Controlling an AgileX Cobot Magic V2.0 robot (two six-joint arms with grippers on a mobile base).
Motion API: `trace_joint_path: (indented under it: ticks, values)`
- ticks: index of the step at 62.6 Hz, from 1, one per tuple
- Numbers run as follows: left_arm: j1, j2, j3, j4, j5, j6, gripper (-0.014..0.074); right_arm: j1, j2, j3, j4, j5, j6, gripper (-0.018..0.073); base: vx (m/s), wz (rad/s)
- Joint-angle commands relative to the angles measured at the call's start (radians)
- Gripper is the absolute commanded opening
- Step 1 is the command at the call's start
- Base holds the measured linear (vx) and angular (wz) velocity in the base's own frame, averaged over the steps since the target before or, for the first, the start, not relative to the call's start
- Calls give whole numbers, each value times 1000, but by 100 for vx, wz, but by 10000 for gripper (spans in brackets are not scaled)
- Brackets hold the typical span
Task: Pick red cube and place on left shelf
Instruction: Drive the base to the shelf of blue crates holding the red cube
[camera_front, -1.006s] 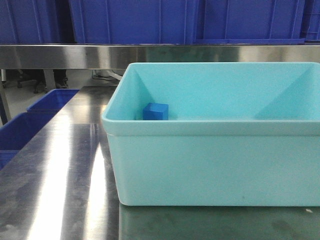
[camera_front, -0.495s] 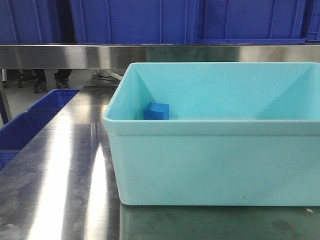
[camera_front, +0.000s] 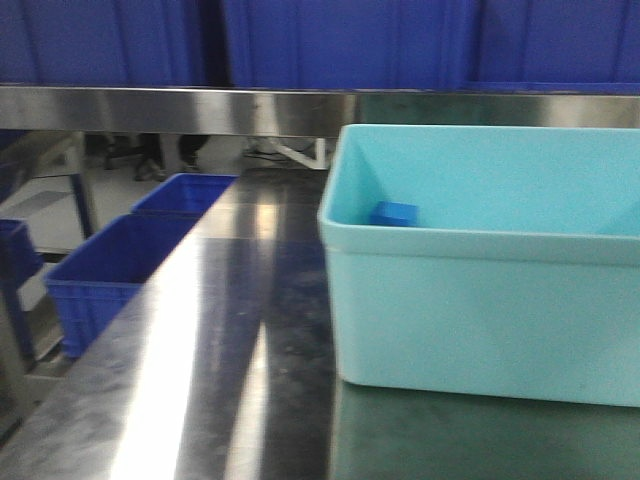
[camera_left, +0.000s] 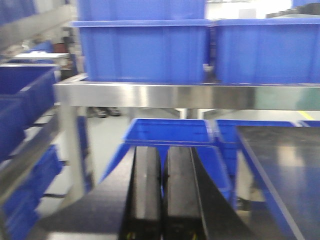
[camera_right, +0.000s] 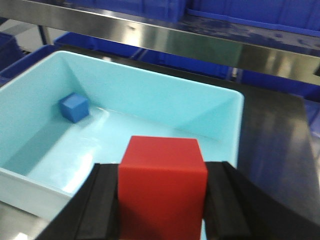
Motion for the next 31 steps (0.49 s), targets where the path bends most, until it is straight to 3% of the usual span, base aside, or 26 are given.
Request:
trace_joint_path:
  ticks: [1,31]
  values:
    - [-4,-13,24,-5,-84,-5,90,0,12,-26,-35,-75,-7,191,-8,46]
    - [-4,-13,24,-5,-84,-5,90,0,12,-26,-35,-75,-7,191,-8,45]
